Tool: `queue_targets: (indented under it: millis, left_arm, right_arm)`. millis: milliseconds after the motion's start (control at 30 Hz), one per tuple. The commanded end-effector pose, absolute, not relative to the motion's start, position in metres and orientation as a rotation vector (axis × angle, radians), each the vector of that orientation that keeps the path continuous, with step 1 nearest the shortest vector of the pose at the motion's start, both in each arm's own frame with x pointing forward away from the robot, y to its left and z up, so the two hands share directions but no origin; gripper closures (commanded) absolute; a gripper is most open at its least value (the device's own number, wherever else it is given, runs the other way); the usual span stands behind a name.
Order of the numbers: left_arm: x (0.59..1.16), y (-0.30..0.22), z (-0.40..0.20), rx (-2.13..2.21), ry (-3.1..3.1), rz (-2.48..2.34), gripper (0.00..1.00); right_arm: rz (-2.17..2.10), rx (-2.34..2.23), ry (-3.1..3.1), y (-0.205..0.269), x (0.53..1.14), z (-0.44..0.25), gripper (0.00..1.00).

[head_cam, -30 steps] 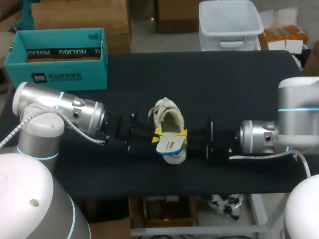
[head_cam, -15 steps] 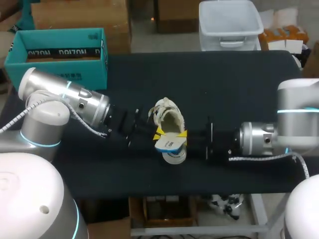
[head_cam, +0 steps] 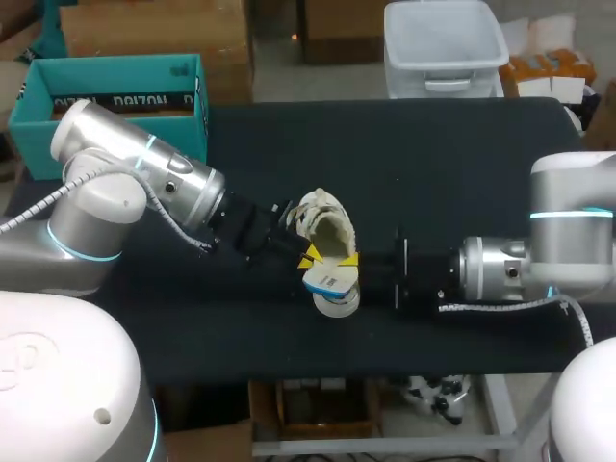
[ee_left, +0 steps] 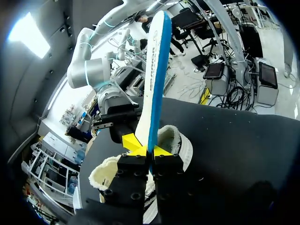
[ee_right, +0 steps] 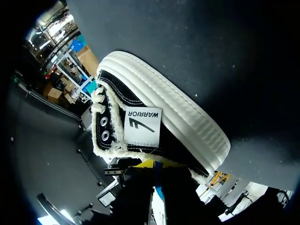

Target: Open the shoe tongue, take the insole out of the shoe, put the insole back into the shoe, and pack the shoe into the shoebox

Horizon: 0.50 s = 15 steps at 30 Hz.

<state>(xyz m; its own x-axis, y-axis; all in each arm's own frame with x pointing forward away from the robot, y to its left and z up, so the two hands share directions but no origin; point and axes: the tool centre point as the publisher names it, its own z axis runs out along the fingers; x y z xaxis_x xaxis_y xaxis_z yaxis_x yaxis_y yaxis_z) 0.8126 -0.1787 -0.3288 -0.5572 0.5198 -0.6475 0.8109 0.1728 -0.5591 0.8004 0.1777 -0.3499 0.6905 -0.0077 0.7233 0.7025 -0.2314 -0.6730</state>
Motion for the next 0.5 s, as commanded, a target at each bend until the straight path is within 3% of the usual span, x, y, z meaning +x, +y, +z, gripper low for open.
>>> queue_targets:
  millis: [33,500]
  left_arm:
    - [0.8171,-0.1888,-0.3310,1.340,2.141,-1.327,1.00]
    - [0.8190,-0.1959,-0.3257,1.507,2.112,-1.228,1.00]
  right_arm:
    - [-0.749,-1.696,-0.558,0.1850,0.8002,-0.3465,1.00]
    - [-0.784,-1.705,-0.523,0.1839,0.8013,-0.3509,1.00]
